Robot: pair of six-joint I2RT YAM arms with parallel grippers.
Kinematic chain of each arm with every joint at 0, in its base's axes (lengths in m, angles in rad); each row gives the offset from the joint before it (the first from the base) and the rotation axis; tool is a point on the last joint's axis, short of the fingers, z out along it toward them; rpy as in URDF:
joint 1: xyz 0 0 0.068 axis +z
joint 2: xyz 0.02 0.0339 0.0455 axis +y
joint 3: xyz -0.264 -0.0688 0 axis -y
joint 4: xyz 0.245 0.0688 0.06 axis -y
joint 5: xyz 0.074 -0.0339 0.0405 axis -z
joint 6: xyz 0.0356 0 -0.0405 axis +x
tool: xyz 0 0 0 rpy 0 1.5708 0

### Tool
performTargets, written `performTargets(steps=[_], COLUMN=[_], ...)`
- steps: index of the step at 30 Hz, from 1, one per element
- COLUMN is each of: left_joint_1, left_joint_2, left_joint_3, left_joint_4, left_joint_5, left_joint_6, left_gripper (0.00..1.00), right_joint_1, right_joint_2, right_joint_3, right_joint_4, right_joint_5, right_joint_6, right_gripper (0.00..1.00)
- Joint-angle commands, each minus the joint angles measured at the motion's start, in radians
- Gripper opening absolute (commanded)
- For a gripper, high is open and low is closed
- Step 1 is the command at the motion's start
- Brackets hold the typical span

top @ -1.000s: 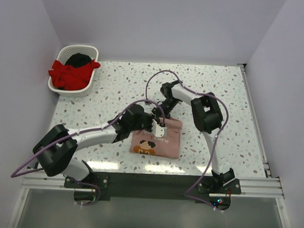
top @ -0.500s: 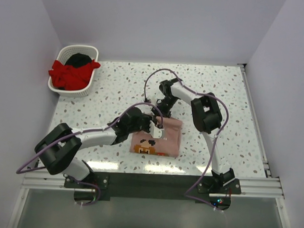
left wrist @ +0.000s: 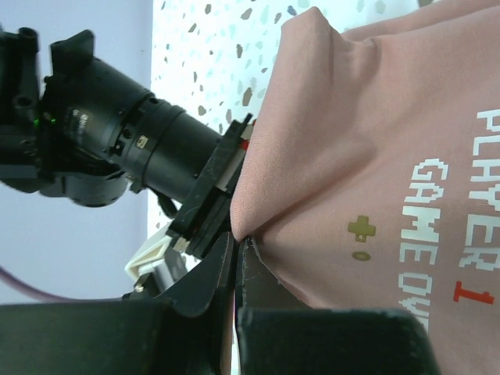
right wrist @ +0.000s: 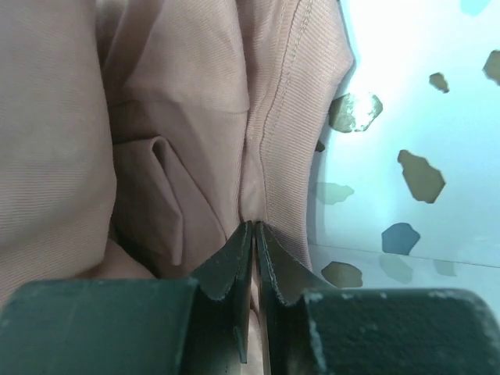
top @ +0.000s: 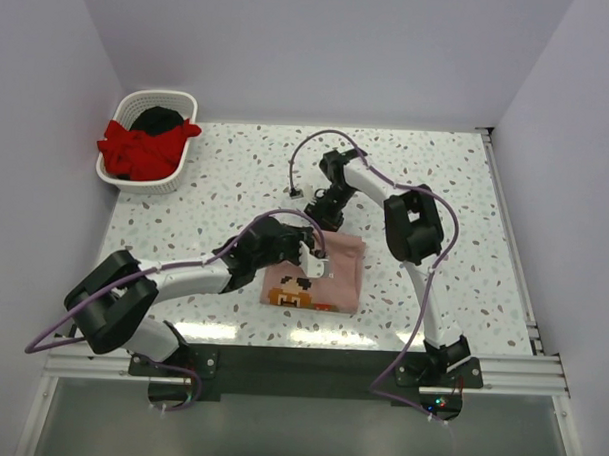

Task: Fold and stack the t-shirts
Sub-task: Fold the tshirt

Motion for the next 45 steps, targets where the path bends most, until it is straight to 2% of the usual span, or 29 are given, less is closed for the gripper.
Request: performTargets(steps=[1,8,9,10,13,14,17,18,20,21,23,24,26,27,31,33,35,38,40,45], left_joint_1=[0.001,0.017,0.015,0.015,0.017,0.020,0.058,0.085,0.110,0.138,0.171,0.205,0.236,0.276,0.377,0.434,0.486,0.508,0.517,0.518], left_joint_2=[0.013,0.092,0.097,0.099,0.080,0.055,-0.018,-0.035,-0.070,-0.078,-0.088,-0.088,-0.064,-0.053,0.014,0.082,0.175,0.319,0.400,0.499], left_joint_3=[0.019,0.045,0.046,0.048,0.060,0.078,0.175,0.201,0.262,0.282,0.333,0.342,0.378,0.382,0.433,0.496,0.589,0.730,0.787,0.879], left_joint_4=[0.143,0.177,0.170,0.158,0.116,0.095,-0.143,-0.287,-0.403,-0.527,-0.631,-0.704,-0.792,-0.836,-0.887,-0.913,-0.959,-1.092,-1.151,-1.123], left_joint_5=[-0.048,-0.037,-0.035,-0.032,-0.051,-0.057,0.023,0.103,0.168,0.243,0.316,0.384,0.435,0.498,0.604,0.649,0.685,0.748,0.772,0.773], left_joint_6=[0.019,0.019,0.024,0.022,0.005,-0.027,-0.118,-0.137,-0.194,-0.211,-0.269,-0.287,-0.324,-0.337,-0.410,-0.455,-0.467,-0.414,-0.387,-0.421], left_gripper=[0.00,0.00,0.04,0.19,0.40,0.43,0.50,0.51,0.54,0.55,0.56,0.57,0.57,0.57,0.58,0.58,0.59,0.63,0.66,0.68], right_joint_1=[-0.001,-0.007,-0.008,-0.011,-0.021,-0.021,-0.021,-0.021,-0.021,-0.019,-0.019,-0.022,-0.025,-0.028,-0.054,-0.099,-0.151,-0.208,-0.218,-0.218], right_joint_2=[0.051,0.025,0.022,0.019,0.002,-0.019,-0.067,-0.079,-0.096,-0.111,-0.128,-0.144,-0.165,-0.176,-0.230,-0.237,-0.239,-0.262,-0.291,-0.371], right_joint_3=[0.004,-0.030,-0.024,-0.013,0.027,0.039,0.048,0.053,0.085,0.097,0.133,0.144,0.159,0.159,0.156,0.167,0.187,0.150,0.051,-0.157], right_joint_4=[-0.011,0.004,0.006,0.004,-0.011,-0.014,-0.011,-0.008,-0.016,-0.023,-0.038,-0.051,-0.063,-0.069,-0.077,-0.115,-0.164,-0.238,-0.203,-0.030], right_joint_5=[-0.006,-0.006,-0.004,0.003,0.052,0.090,0.164,0.184,0.248,0.275,0.315,0.357,0.385,0.404,0.434,0.412,0.321,0.174,0.125,0.047], right_joint_6=[-0.036,-0.044,-0.035,-0.032,-0.027,-0.027,-0.032,-0.032,-0.033,-0.033,-0.041,-0.047,-0.056,-0.064,-0.063,-0.049,-0.050,-0.053,-0.046,0.002], right_gripper=[0.10,0.11,0.11,0.12,0.17,0.19,0.27,0.30,0.33,0.35,0.40,0.47,0.55,0.62,0.64,0.64,0.64,0.66,0.72,0.74])
